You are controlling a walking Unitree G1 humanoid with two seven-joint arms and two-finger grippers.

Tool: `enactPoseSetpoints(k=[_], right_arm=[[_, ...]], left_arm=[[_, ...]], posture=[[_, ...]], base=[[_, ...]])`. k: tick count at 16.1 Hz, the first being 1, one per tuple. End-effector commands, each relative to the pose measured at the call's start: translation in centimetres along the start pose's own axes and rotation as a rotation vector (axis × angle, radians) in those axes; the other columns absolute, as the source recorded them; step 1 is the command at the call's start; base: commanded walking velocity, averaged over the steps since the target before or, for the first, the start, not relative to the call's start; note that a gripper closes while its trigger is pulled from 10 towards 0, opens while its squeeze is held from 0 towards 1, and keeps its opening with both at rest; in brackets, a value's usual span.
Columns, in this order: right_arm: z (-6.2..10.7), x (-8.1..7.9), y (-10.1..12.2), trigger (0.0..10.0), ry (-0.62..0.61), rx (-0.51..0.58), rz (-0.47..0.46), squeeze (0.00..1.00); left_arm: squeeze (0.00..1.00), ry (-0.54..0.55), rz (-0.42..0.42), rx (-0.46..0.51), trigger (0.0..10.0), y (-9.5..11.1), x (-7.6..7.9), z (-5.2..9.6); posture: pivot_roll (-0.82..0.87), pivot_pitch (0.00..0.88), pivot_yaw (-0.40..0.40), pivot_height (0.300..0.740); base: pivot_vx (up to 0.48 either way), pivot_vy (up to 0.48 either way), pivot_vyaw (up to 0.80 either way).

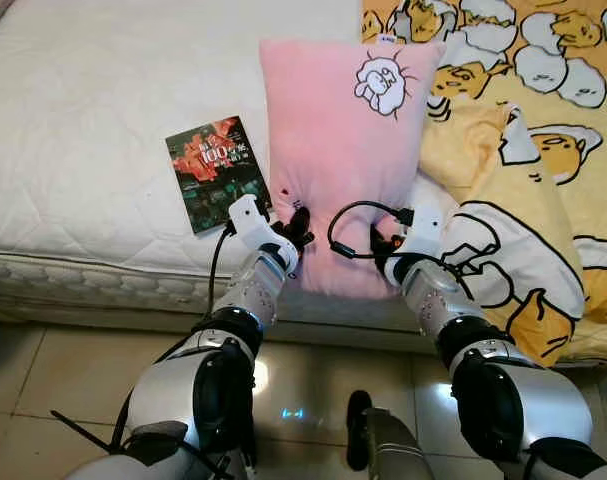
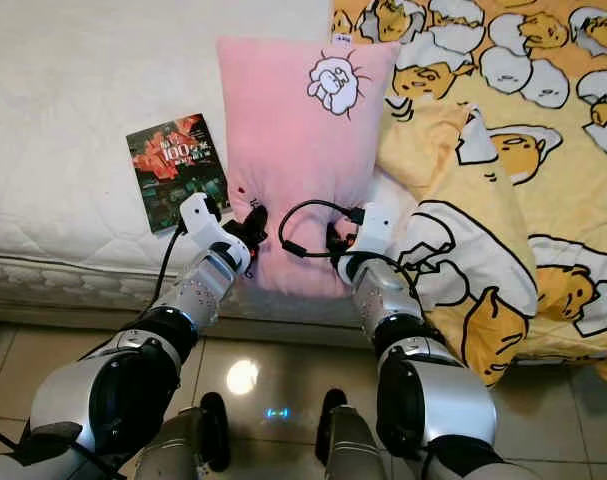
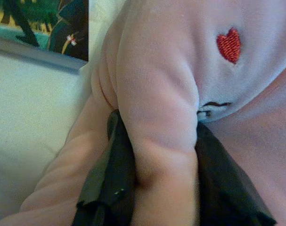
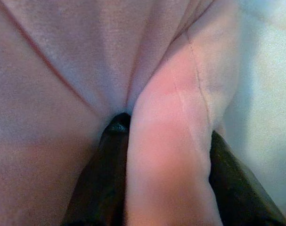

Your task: Clean up the room

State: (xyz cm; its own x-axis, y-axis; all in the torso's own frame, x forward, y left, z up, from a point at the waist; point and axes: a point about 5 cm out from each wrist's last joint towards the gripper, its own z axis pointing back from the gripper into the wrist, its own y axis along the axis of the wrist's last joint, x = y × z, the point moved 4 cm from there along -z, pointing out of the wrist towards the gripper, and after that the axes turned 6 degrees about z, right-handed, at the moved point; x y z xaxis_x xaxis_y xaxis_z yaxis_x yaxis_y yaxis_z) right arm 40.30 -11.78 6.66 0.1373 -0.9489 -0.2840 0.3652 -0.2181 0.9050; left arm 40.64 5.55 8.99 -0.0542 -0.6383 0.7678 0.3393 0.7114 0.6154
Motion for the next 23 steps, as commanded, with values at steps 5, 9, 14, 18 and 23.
enactPoseSetpoints(k=[5, 9, 14, 18, 23], right_arm=[[-0.2, -0.8, 0.5, 0.0, 0.040, -0.003, -0.040, 0.00], [0.7, 2.3, 2.1, 0.0, 0.035, 0.084, 0.023, 0.00], [0.9, 1.6, 8.8, 0.0, 0.046, 0.321, 0.082, 0.00], [2.3, 2.7, 13.8, 0.0, -0.010, 0.476, 0.227, 0.00], [2.2, 2.4, 9.1, 0.0, -0.045, 0.422, 0.274, 0.00]], left_arm=[[0.00, -0.051, -0.057, -0.079, 0.0, -1.6, 1.7, -0.3], [0.00, -0.091, -0.204, -0.054, 0.0, 0.3, 1.0, -0.2], [0.00, -0.241, -0.499, 0.098, 0.0, 5.9, 4.7, -0.6], [0.00, -0.290, -0.663, 0.163, 0.0, 8.5, 5.6, -0.2], [0.00, -0.254, -0.710, 0.178, 0.0, 8.7, 4.2, 0.1]], posture=[[-0.07, 0.073, -0.001, 0.740], [-0.09, 0.000, 0.018, 0.740], [-0.08, 0.000, 0.025, 0.740], [-0.07, 0.000, 0.029, 0.740], [-0.08, 0.000, 0.028, 0.740]], base=[[0.000, 0.000, 0.00], [0.000, 0.000, 0.00], [0.000, 0.000, 0.00], [0.000, 0.000, 0.00], [0.000, 0.054, 0.00]])
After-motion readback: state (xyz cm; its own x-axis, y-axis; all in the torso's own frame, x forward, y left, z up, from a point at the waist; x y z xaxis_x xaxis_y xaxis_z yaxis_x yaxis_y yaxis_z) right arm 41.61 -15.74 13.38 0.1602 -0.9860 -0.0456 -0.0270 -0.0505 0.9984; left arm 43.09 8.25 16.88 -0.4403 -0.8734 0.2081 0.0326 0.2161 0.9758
